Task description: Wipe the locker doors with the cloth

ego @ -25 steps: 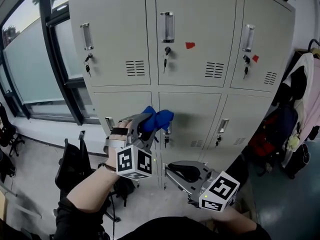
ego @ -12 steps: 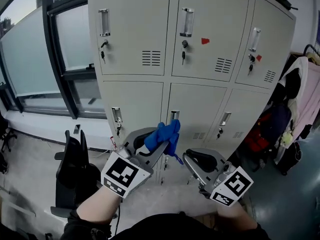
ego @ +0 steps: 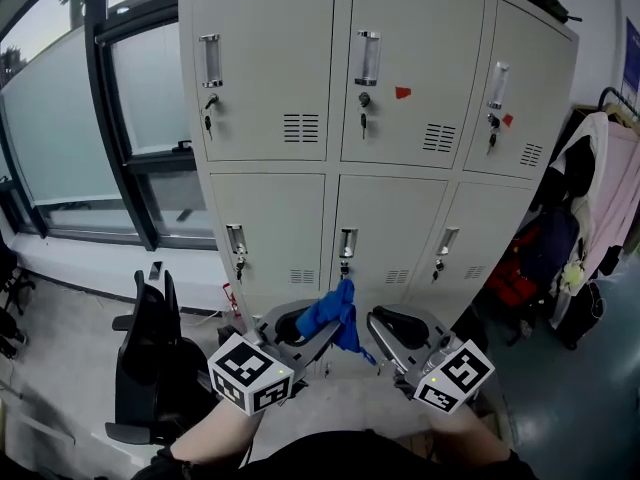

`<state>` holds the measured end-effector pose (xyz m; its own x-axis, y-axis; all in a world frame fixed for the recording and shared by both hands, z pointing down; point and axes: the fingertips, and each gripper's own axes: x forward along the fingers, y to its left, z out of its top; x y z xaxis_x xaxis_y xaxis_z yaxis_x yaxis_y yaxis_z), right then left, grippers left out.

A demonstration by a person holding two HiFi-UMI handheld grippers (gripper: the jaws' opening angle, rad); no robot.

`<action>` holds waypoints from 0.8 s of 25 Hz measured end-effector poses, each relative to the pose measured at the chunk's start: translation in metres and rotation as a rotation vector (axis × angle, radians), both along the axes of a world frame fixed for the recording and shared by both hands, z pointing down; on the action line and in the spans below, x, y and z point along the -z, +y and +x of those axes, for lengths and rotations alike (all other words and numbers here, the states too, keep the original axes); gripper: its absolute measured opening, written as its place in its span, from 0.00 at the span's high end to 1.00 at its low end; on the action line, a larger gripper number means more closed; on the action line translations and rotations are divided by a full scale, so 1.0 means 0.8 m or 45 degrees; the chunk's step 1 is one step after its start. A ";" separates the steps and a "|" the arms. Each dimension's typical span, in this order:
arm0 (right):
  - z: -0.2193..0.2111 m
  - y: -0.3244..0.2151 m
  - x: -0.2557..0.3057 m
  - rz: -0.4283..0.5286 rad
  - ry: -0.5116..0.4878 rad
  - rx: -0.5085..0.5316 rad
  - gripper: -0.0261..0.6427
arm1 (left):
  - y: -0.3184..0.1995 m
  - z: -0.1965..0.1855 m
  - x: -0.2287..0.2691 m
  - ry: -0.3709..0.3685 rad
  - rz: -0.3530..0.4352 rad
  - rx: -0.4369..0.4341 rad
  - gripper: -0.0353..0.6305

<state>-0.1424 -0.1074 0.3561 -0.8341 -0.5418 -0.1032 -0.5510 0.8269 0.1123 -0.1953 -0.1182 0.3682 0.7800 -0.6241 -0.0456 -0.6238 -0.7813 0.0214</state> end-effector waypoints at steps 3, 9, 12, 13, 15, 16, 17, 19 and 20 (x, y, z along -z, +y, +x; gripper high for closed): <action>0.002 0.001 -0.003 -0.003 -0.002 0.006 0.88 | 0.002 0.000 -0.001 0.013 -0.017 -0.002 0.78; 0.005 -0.004 -0.008 -0.021 -0.016 0.007 0.88 | 0.004 0.006 0.001 0.015 -0.013 -0.013 0.78; 0.009 -0.008 -0.007 -0.021 -0.023 0.001 0.88 | 0.003 0.011 0.002 0.011 -0.005 -0.016 0.78; 0.010 -0.009 -0.007 -0.021 -0.023 0.001 0.89 | 0.002 0.013 0.002 0.010 -0.005 -0.017 0.78; 0.011 -0.010 -0.006 -0.019 -0.022 0.003 0.88 | 0.000 0.016 0.001 0.010 -0.007 -0.020 0.78; 0.012 -0.011 -0.006 -0.019 -0.021 0.002 0.89 | -0.002 0.018 0.001 0.012 -0.010 -0.022 0.78; 0.014 -0.012 -0.006 -0.019 -0.020 0.000 0.88 | -0.004 0.020 0.001 0.014 -0.012 -0.023 0.78; 0.018 -0.015 -0.005 -0.019 -0.018 -0.005 0.88 | -0.005 0.024 0.002 0.018 -0.011 -0.025 0.78; 0.020 -0.017 -0.005 -0.020 -0.019 -0.007 0.88 | -0.006 0.026 0.002 0.019 -0.010 -0.025 0.78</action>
<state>-0.1267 -0.1206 0.3600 -0.8297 -0.5478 -0.1070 -0.5569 0.8256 0.0912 -0.1748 -0.1230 0.3665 0.7912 -0.6093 -0.0523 -0.6081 -0.7930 0.0371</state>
